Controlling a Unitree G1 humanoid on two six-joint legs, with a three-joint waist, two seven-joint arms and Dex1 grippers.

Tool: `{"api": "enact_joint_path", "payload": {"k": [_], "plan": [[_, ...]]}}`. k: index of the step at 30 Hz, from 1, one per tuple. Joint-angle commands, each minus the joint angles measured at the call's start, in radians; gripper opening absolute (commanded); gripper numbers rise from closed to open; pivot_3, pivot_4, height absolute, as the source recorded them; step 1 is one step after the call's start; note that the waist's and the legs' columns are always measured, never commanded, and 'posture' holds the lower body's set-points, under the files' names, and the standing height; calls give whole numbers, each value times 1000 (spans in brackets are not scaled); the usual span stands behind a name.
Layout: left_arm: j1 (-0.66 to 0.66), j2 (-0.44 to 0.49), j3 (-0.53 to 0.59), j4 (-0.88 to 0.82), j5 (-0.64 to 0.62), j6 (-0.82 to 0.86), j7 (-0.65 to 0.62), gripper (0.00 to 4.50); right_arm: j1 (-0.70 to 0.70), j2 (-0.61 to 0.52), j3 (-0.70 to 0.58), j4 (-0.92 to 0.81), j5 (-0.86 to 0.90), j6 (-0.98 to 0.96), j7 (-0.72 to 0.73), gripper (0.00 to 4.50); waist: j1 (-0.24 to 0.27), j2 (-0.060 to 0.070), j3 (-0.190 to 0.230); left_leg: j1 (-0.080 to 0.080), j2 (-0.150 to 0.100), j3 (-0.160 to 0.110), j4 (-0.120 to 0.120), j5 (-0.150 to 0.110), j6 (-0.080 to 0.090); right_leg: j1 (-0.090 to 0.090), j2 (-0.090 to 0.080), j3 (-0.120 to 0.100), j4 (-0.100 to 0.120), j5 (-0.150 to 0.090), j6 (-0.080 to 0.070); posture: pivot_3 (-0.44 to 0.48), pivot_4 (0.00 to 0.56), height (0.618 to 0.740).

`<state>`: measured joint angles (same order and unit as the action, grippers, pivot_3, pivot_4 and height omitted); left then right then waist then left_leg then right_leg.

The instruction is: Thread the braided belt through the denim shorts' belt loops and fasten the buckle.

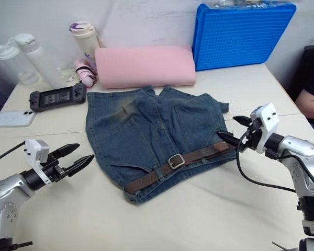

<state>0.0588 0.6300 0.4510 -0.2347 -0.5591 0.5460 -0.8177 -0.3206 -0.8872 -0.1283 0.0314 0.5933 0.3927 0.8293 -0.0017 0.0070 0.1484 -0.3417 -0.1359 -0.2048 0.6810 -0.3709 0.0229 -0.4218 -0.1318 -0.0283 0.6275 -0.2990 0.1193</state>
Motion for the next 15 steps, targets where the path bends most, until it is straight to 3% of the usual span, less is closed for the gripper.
{"api": "enact_joint_path", "payload": {"k": [1, 3, 15], "plan": [[0, -77, -4, -33, 44, -103, 104, 4479, 37, 21, -105, -38, 8, 11, -39, 4500, 10, 2, 0, -3, -5, -9, 0, 4, 0, 1, -5, -4, 0, 0, 0, 0, 150, 740], [4, -90, -11, -36, 50, -117, 119, 4479, 52, 23, -123, -45, 9, 17, -46, 4500, 30, 2, 0, -8, -15, -20, 0, 10, 2, 3, -15, -13, -1, 0, 0, 0, 150, 740], [13, -142, -38, -42, 67, -160, 180, 4479, 92, 56, -149, -90, -20, 8, -72, 4500, 52, 2, 1, -8, -5, 8, 0, 10, 2, -9, 1, 19, -6, 4, 7, 0, 150, 740]]}}
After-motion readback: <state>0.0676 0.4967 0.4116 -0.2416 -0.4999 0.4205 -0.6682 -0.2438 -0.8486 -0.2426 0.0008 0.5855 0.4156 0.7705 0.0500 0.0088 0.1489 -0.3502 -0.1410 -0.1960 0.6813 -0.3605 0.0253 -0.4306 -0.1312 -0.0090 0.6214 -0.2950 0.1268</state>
